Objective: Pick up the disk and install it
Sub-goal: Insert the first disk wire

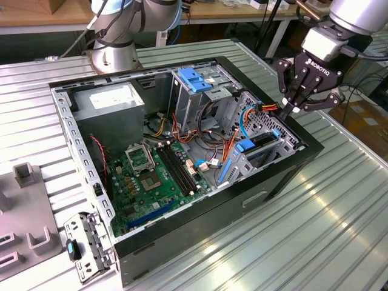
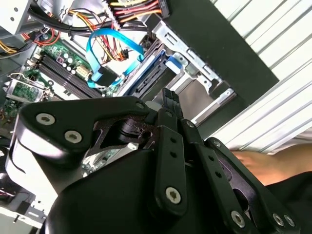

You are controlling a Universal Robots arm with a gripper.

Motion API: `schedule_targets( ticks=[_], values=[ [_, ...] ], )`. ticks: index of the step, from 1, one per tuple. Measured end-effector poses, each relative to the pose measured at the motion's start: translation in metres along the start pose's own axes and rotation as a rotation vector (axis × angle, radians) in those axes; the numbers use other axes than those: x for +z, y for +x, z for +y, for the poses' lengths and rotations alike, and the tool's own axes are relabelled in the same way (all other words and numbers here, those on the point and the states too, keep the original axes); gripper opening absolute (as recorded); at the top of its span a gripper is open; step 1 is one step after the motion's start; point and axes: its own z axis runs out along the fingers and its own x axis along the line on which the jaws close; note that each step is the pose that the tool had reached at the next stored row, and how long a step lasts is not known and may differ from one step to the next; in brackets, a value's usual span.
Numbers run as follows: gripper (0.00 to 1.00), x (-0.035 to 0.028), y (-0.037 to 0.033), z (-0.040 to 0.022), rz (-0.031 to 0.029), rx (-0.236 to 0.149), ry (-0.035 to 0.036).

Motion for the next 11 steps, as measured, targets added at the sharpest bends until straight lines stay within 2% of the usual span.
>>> schedule_targets(
  ticks=[11],
  values=[
    [0.11, -0.0004, -0.0019, -0.0144, 0.0024, -0.061, -0.0013]
  ],
)
